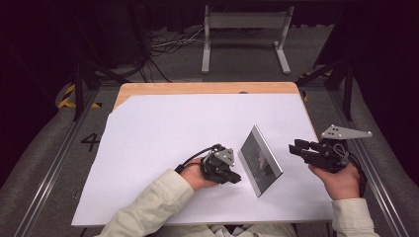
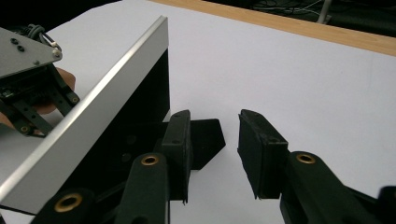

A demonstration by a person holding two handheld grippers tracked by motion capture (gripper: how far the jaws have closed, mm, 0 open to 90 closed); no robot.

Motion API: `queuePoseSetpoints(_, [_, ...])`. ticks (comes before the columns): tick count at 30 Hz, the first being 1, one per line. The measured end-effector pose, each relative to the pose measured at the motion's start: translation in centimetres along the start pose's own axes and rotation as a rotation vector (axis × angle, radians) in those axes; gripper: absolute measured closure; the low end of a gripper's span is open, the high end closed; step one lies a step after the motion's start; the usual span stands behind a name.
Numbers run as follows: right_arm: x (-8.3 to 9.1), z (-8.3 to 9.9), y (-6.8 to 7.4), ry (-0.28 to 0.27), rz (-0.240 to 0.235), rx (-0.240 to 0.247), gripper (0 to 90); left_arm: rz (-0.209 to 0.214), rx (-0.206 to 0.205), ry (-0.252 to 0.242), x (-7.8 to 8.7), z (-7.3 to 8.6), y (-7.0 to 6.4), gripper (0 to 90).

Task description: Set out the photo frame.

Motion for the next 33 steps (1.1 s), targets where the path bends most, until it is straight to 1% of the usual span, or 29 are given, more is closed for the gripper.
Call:
queuePoseSetpoints(3, [0.0,-0.3,0.3,0.009,-0.008,-0.019,64.4,-0.023,0.029,-0.020,1.0,0.4,0.6,83.5])
queuePoseSetpoints(7, [-0.1,-0.8,0.6,0.026,-0.031,-0.043,65.4,-0.053,0.054,-0.041,2.1,1.0,1.3,82.6])
queuePoseSetpoints(8, [-0.1,-0.9,0.8,0.034,-0.039,-0.053,65.5,-0.066,0.063,-0.039,2.5,1.4,1.6,82.3])
queuePoseSetpoints(10, [-0.3,-1.2,1.0,0.046,-0.048,-0.058,66.1,-0.082,0.074,-0.043,3.0,1.9,1.9,81.8])
queuePoseSetpoints(14, [-0.5,-1.6,1.5,0.079,-0.063,-0.077,67.0,-0.115,0.130,-0.069,4.4,2.9,2.7,81.2])
queuePoseSetpoints(17, [-0.6,-2.0,1.7,0.105,-0.068,-0.090,67.0,-0.137,0.143,-0.079,4.8,3.3,3.0,80.5])
queuePoseSetpoints(19, [-0.6,-2.3,1.9,0.118,-0.067,-0.087,67.0,-0.148,0.151,-0.083,5.1,3.5,3.2,80.0])
queuePoseSetpoints(22, [-0.6,-2.7,2.1,0.133,-0.064,-0.079,67.0,-0.168,0.170,-0.105,5.6,3.8,3.5,78.7])
queuePoseSetpoints(26, [-0.6,-3.3,2.7,0.154,-0.074,-0.092,66.7,-0.193,0.190,-0.126,6.3,4.0,3.9,77.9])
queuePoseSetpoints(27, [-0.6,-3.4,2.9,0.161,-0.074,-0.094,66.5,-0.193,0.190,-0.126,6.3,4.0,3.9,77.9])
queuePoseSetpoints(28, [-0.6,-3.5,3.0,0.168,-0.075,-0.094,66.4,-0.207,0.199,-0.133,6.6,4.2,4.1,77.9])
queuePoseSetpoints(30, [-0.6,-3.7,3.3,0.183,-0.075,-0.095,65.6,-0.219,0.215,-0.138,6.9,4.5,4.4,77.7])
queuePoseSetpoints(33, [-0.7,-4.0,3.8,0.197,-0.078,-0.100,63.4,-0.230,0.227,-0.146,7.1,4.6,4.7,77.4])
Point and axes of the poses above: each handheld gripper's, and its own axes: x roughly backward along the jaws, z roughly out of its underside, y roughly to its left, the point moved 9 cm from there along -x, roughly forward along the jaws, and after that the axes turned 3 degrees about -z, right-handed, at the moved point
